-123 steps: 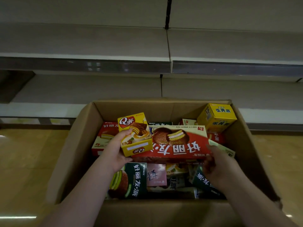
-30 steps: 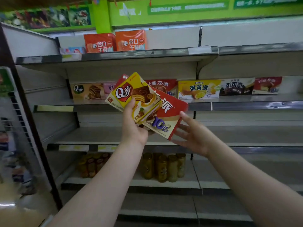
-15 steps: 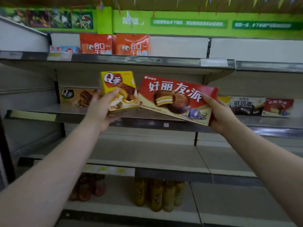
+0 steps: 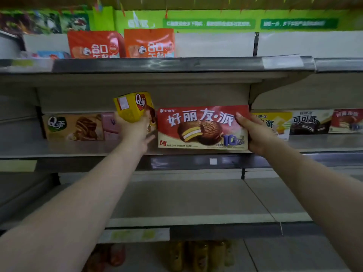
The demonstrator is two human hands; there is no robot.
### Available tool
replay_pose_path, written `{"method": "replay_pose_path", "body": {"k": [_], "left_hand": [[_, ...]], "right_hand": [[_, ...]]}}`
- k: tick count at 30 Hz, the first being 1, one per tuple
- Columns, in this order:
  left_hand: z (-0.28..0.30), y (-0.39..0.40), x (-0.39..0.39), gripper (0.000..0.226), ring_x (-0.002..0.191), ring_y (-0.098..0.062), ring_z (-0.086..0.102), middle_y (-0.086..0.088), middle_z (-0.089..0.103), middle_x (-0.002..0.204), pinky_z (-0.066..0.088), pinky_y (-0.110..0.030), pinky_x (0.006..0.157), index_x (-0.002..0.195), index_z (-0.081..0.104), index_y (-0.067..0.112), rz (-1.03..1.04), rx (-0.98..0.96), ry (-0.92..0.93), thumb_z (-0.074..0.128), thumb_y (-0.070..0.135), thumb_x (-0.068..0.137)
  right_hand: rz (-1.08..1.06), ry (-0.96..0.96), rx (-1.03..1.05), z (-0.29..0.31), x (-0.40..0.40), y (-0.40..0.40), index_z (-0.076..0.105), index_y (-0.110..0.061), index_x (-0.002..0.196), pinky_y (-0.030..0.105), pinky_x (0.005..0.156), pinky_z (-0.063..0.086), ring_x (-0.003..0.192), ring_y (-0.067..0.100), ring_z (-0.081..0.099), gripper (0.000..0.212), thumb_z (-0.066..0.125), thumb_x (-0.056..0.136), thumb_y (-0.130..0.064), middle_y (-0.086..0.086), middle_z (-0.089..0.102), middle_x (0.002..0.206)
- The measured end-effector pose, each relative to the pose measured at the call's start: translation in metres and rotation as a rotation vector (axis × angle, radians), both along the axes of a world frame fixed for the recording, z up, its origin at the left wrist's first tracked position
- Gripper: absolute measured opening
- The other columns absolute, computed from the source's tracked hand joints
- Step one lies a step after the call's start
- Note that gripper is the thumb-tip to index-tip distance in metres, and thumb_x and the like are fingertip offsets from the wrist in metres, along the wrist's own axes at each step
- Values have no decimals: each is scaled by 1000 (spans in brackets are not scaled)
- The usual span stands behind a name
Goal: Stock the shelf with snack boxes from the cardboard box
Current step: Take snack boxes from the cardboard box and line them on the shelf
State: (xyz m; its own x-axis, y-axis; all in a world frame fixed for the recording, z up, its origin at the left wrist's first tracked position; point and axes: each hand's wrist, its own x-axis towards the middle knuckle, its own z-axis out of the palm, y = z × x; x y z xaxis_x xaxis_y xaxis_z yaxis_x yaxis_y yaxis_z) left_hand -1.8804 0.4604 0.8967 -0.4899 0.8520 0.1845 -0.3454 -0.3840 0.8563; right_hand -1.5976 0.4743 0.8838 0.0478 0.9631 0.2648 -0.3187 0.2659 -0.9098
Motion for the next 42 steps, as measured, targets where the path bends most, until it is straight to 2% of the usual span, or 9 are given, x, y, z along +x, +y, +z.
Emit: {"method": "replay_pose_path", "body": {"k": [6,10,14,19,21,29,32,36,42], "left_hand": [[-14,63,-9,101,121,-34,51,-10,47,136,47,-51,98,138,27,40,213,-114,483,82,50,53],[-21,82,-21,86,103,-26,61,-2,65,115,51,-44,93,117,56,31,223,-236,639,73,70,42],[-29,106,-51,100,103,-32,62,-5,67,106,53,-46,88,104,64,30,282,-364,821,64,86,21],[-1,47,-41,44,64,-18,56,-4,59,71,43,-29,60,101,62,16,293,-387,1174,71,52,79],[-1,45,-37,52,55,-14,45,-3,52,66,31,-27,51,121,51,8,335,-384,1202,66,44,87],[-27,62,-32,76,97,-35,60,-20,56,119,45,-38,66,140,34,9,285,-499,1174,63,53,84],[-24,45,-21,78,126,-41,39,-24,32,143,40,-49,96,143,24,3,530,-405,1377,63,42,87],[-11,26,7,42,106,-32,52,-20,49,124,43,-37,76,124,41,-1,513,-154,1483,51,28,96],[-13,50,23,76,102,-31,63,-13,59,122,48,-33,71,138,25,2,211,-364,1387,64,45,89]], "right_hand": [[-26,-31,-64,-8,-6,29,50,-20,133,41,65,60,77,21,73,43,61,92,-16,5,75,89],[-113,-254,-57,-6,3,40,55,-29,125,50,102,42,104,22,63,33,59,93,-19,-1,69,105],[-116,-391,-91,1,8,38,47,-28,136,37,81,45,99,16,61,46,59,94,-15,-2,66,107],[-176,-610,-97,4,13,38,38,-31,143,52,95,47,101,22,63,70,68,86,-5,0,68,103],[-194,-626,-100,7,11,38,37,-30,145,57,95,47,103,25,63,74,69,84,-3,2,67,104],[-219,-524,-70,5,1,35,34,-30,146,54,87,50,107,30,60,75,63,86,4,9,63,112],[-255,-598,-106,7,2,34,38,-25,142,49,81,52,105,31,62,65,65,87,-3,10,63,117],[-263,-999,-256,14,5,27,52,-14,113,42,78,57,86,28,67,24,63,92,-19,7,62,104],[-407,-1298,-222,9,-10,38,59,-4,104,32,73,54,85,22,64,23,69,84,-7,9,65,97]]}}
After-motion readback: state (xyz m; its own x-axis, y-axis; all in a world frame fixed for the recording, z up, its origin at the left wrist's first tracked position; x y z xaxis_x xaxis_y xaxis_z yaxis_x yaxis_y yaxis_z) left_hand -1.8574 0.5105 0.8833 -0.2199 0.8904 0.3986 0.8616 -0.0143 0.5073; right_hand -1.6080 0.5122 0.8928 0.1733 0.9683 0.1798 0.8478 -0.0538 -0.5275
